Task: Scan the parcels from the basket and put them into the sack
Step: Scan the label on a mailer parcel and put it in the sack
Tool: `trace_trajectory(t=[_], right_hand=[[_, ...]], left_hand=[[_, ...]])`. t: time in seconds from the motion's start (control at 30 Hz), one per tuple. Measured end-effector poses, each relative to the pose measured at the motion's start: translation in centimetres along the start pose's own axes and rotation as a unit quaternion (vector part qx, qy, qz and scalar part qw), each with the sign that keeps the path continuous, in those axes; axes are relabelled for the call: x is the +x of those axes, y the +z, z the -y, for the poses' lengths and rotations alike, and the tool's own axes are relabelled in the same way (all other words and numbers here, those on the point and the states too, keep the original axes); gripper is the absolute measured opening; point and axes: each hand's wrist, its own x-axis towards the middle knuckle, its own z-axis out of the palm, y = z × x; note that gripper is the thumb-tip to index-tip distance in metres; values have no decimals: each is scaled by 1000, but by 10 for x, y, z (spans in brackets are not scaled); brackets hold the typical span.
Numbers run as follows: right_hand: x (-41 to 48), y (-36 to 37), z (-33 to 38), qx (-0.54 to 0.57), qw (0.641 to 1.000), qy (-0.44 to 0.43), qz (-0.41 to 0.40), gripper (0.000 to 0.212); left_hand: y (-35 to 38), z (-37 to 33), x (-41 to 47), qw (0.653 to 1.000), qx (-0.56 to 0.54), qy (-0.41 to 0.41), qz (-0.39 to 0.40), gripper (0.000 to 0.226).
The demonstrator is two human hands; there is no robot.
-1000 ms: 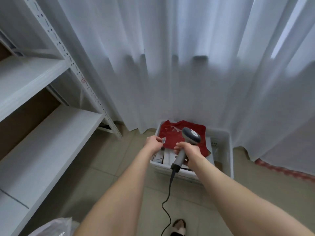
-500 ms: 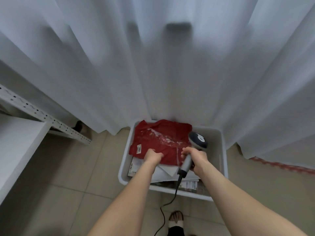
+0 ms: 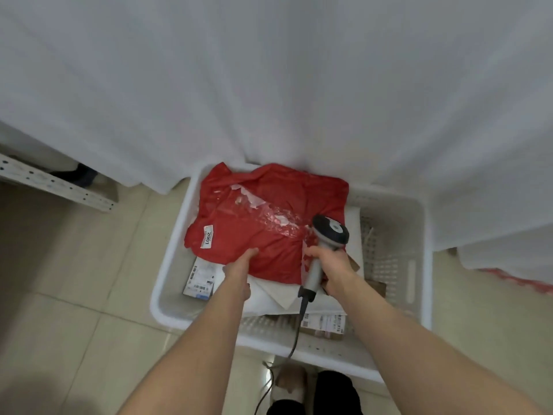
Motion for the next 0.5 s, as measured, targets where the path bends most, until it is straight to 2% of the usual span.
trace_trajectory(t=[0.17,0.27,0.43,0.5], right_hand=[[19,2,2,-23,1000,7,19,17],[8,3,3,-43,999,6,21,16],[-47,3,27,-82,996,-32,-7,20],[-79,2,42,-112,991,-65,-12,18]], left_hand=[[3,-9,22,996,-81,3,-26,61],[5,-16,6,991,-129,6,17,50],[12,-42,-55,992,-107,73,10,34],[15,-60,-90,991,-101,81,33,25]])
